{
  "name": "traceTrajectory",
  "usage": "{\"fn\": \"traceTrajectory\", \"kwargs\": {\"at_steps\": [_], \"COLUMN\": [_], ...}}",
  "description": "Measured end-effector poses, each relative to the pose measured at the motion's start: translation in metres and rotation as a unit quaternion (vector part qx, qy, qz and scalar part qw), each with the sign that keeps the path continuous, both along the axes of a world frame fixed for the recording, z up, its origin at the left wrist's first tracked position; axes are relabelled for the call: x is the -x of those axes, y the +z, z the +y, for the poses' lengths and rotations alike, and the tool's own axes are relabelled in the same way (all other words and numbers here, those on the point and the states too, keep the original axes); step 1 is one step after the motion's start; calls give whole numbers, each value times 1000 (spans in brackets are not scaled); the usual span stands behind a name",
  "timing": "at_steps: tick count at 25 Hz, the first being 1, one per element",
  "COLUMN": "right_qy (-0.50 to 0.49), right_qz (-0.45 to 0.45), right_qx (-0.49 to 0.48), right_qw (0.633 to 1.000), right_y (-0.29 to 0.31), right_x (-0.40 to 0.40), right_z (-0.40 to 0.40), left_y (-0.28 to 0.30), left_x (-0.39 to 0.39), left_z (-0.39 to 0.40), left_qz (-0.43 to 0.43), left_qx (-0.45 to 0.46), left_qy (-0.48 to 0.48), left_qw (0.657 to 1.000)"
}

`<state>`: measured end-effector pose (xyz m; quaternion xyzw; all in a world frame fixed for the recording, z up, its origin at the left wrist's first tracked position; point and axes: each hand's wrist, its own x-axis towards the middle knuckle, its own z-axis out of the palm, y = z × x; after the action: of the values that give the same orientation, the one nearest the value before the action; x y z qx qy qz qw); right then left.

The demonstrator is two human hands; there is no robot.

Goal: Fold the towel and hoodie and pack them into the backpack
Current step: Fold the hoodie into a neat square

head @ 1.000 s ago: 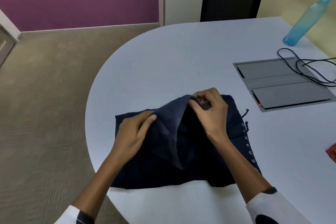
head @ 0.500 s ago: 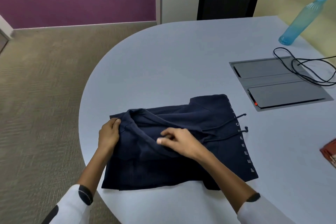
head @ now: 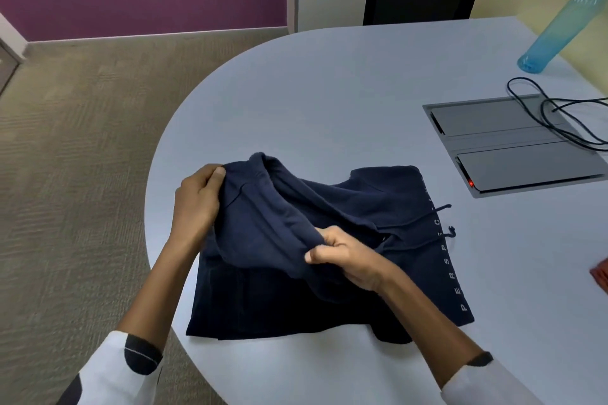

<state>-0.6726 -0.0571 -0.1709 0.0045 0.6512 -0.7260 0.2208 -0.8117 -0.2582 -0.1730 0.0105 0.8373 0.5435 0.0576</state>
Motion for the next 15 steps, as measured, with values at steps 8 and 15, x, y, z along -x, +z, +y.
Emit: {"fn": "traceTrajectory", "kwargs": {"at_steps": [8, 15], "right_qy": [108, 156], "right_qz": [-75, 23], "right_qx": [-52, -306], "right_qw": [990, 939], "right_y": [-42, -76], "right_x": [23, 24], "right_z": [-26, -50], "left_y": [-54, -91], "left_x": [-10, -78], "left_z": [-12, -19], "left_qz": [-69, 150], "left_qx": [223, 260], "left_qy": [41, -175], "left_qw": [972, 938]}}
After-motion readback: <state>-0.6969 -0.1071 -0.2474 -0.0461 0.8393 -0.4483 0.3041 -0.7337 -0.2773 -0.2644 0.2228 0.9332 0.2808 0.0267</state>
